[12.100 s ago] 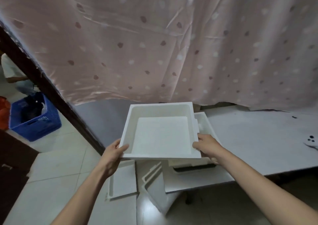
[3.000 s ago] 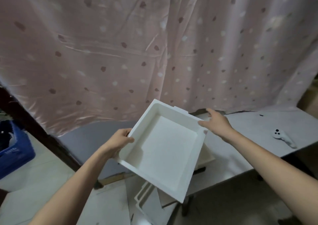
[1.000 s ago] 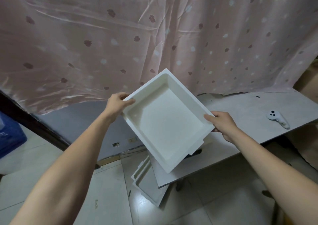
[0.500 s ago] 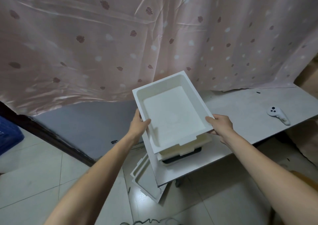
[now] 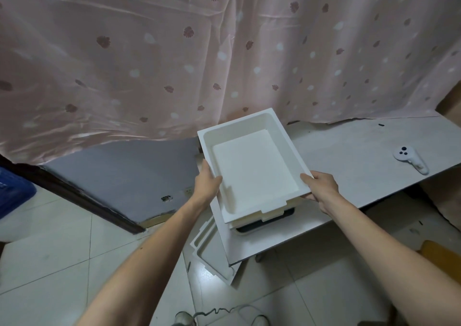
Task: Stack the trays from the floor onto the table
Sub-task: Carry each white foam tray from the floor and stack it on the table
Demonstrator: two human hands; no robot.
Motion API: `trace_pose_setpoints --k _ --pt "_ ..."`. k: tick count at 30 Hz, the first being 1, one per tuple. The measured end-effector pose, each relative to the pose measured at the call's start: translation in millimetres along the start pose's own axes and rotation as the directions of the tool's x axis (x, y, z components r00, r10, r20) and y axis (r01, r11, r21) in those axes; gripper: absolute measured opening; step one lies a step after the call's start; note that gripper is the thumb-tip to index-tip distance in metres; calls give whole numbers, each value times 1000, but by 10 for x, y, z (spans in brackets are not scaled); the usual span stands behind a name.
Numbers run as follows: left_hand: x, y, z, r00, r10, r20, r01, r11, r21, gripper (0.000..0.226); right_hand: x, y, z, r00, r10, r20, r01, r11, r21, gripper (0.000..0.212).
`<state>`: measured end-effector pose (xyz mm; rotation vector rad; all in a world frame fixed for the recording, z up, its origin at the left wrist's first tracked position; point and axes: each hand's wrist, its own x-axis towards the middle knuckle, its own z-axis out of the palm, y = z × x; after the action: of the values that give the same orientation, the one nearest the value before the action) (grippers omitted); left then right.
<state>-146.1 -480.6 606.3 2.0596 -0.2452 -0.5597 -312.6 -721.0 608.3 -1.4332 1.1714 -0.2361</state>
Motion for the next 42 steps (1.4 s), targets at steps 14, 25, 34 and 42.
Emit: trace_pose_setpoints --k 14,25,34,42 --pt "182 -245 301 999 20 -43 -11 982 191 48 193 270 51 976 -202 85 218 846 -487 28" --pt "188 -168 303 999 7 -35 2 963 268 33 266 289 84 985 -155 79 173 838 -518 22" --pt "203 -200 308 994 -100 -32 105 960 261 27 250 175 70 965 -228 125 260 821 -508 37" --pt "209 -292 373 994 -111 -19 113 965 238 30 260 314 97 964 -234 130 267 806 -528 36"
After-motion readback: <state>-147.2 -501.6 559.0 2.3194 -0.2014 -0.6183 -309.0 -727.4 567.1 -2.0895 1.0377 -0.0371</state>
